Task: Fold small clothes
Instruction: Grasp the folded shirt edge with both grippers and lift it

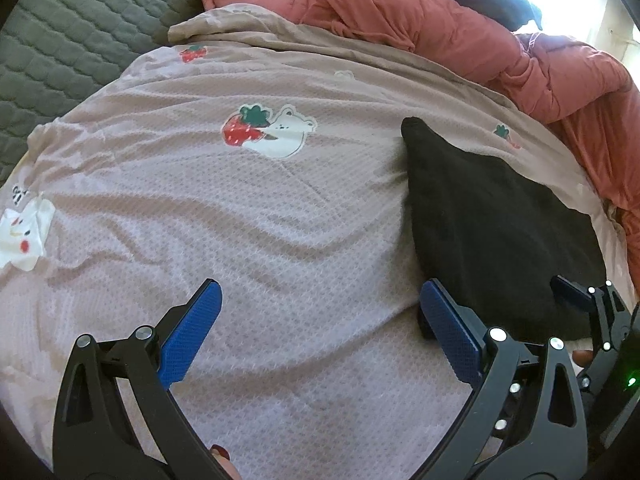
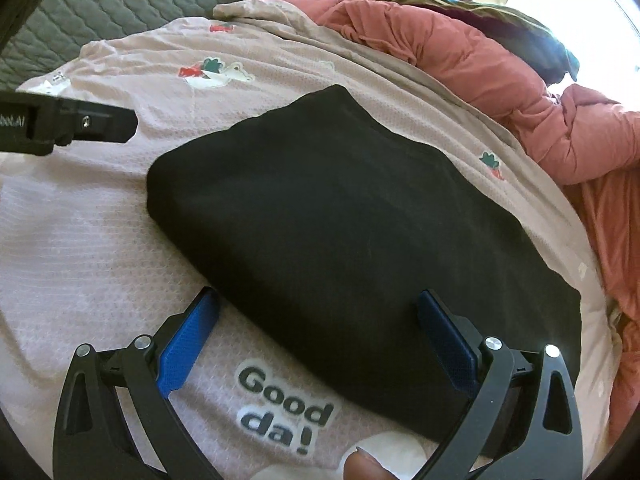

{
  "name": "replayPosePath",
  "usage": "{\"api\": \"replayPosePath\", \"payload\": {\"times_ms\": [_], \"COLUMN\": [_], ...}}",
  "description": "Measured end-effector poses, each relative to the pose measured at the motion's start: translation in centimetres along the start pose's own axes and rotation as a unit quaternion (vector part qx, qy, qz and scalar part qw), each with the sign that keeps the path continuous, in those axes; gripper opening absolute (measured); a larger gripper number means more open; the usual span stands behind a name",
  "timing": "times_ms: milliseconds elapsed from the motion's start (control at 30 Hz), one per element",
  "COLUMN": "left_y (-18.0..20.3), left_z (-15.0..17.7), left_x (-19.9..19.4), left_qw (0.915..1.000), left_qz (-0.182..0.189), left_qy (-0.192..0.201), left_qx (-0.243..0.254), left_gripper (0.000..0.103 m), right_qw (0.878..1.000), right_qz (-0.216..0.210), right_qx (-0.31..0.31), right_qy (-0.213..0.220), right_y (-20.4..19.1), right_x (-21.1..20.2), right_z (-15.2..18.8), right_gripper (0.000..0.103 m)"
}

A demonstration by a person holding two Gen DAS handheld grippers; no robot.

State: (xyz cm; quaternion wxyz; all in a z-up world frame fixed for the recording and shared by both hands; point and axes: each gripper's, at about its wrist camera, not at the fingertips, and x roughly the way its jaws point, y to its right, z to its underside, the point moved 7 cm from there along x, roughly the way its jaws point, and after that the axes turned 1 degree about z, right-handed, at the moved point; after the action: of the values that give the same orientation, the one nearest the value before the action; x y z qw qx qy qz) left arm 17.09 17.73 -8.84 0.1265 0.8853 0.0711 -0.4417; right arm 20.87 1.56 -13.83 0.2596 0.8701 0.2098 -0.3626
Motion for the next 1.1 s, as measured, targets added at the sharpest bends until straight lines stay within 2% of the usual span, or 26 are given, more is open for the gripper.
{"api": "replayPosePath", "payload": {"times_ms": [233, 333, 500, 700, 833, 867, 900, 933, 967, 1000, 1033, 1100], "left_y": [0.2, 0.6, 1.9, 3.4, 3.9, 4.0, 4.1, 4.3, 4.5, 4.7, 5.0, 5.4], "left_z": [-1.4, -1.9, -2.9, -4.6, -5.4, -5.7, -5.9, -6.1, -6.3, -6.6, -6.8, -6.9], "left_x": [1.4, 2.3, 4.3, 6.2, 7.8, 8.3, 8.6, 8.8, 9.1, 9.4, 9.6, 10.1], "left_qw": [1.0, 0.9996, 0.9951, 0.9908, 0.9856, 0.9832, 0.982, 0.9805, 0.9786, 0.9774, 0.9763, 0.973], "left_qz": [0.002, 0.018, 0.074, 0.102, 0.12, 0.129, 0.133, 0.139, 0.146, 0.151, 0.156, 0.168], "left_qy": [-0.008, -0.02, -0.052, -0.069, -0.09, -0.096, -0.098, -0.102, -0.105, -0.108, -0.111, -0.122], "left_qx": [-0.004, -0.012, -0.038, -0.055, -0.079, -0.087, -0.091, -0.095, -0.1, -0.101, -0.1, -0.102], "left_gripper": [0.093, 0.093, 0.093, 0.093, 0.093, 0.093, 0.093, 0.093, 0.093, 0.093, 0.093, 0.093], "right_qw": [1.0, 1.0, 0.999, 0.998, 0.993, 0.992, 0.992, 0.992, 0.992, 0.992, 0.991, 0.991], "right_qz": [0.009, 0.013, 0.022, 0.035, 0.074, 0.078, 0.071, 0.065, 0.061, 0.058, 0.051, 0.044], "right_qx": [-0.004, -0.006, -0.011, -0.026, -0.051, -0.056, -0.058, -0.058, -0.057, -0.056, -0.056, -0.054], "right_qy": [0.008, 0.014, 0.022, 0.042, 0.079, 0.084, 0.088, 0.091, 0.097, 0.102, 0.107, 0.118], "right_y": [0.0, 0.0, -0.1, -0.2, -0.4, -0.5, -0.6, -0.7, -0.7, -0.7, -0.7, -0.7], "right_x": [1.2, 1.6, 2.0, 2.3, 1.7, 1.5, 1.4, 1.2, 1.0, 0.7, 0.5, -0.1], "right_z": [-0.8, -1.2, -2.0, -2.8, -3.1, -3.2, -3.2, -3.2, -3.2, -3.2, -3.2, -3.3], "right_gripper": [0.098, 0.098, 0.098, 0.097, 0.096, 0.091, 0.078, 0.074, 0.065, 0.044, 0.035, 0.025]}}
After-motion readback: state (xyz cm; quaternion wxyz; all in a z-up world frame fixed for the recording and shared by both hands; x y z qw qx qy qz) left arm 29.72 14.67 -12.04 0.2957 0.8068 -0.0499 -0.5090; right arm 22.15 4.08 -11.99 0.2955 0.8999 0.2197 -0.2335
